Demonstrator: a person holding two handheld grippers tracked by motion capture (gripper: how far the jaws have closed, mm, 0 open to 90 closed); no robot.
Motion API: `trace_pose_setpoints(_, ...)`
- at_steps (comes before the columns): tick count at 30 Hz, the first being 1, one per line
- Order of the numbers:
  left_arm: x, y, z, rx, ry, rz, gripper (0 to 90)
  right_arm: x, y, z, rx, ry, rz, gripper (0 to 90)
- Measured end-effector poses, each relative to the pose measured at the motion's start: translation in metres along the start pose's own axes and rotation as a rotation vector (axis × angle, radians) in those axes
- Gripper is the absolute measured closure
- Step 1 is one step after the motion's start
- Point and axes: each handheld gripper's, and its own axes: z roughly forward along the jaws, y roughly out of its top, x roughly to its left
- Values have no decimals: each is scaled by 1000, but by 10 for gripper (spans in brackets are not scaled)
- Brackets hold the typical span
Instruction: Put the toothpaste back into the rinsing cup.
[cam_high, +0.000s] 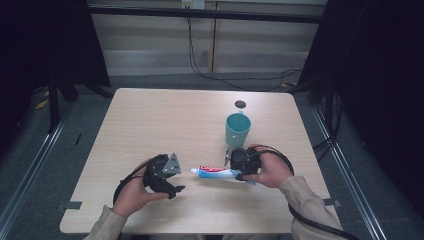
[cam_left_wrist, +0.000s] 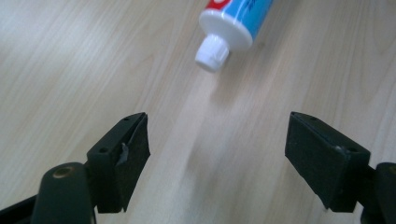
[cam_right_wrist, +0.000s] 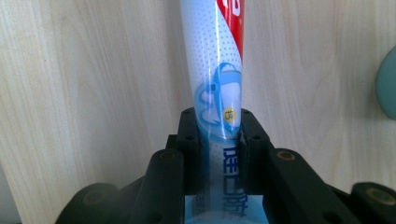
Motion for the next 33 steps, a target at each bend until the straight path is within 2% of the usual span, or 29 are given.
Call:
trace_pose_setpoints(1,0,7,0,1,-1,13,217,1,1,0,-4,-1,0,748)
trace_pose_setpoints(7,1,25,3,10,-15,41,218,1,4,-4,-2,1,-16,750)
trace_pose_setpoints(16,1,50,5,3,-47,61,228,2,10,-9,-19,-11,-28,751)
trace_pose_setpoints(17,1,54,8,15,-57,72,235,2,11,-10,-23,-10,-47,751)
trace_pose_setpoints(20,1,57,11,16,-59,77,248,4,12,-10,-29,-2,-47,750)
trace_pose_setpoints(23,1,61,16,4,-80,85,261,5,14,-11,-27,-10,-51,751)
trace_pose_setpoints(25,2,63,17,7,-96,75,271,6,16,-12,-32,-8,-51,751)
trace_pose_setpoints(26,1,63,18,2,-99,79,274,6,17,-12,-43,-6,-72,751)
trace_pose_setpoints(27,1,63,18,-2,-104,85,289,8,19,-13,-47,0,-71,751)
trace_pose_setpoints(33,-4,66,21,19,-95,119,382,11,25,-15,-47,0,-97,750)
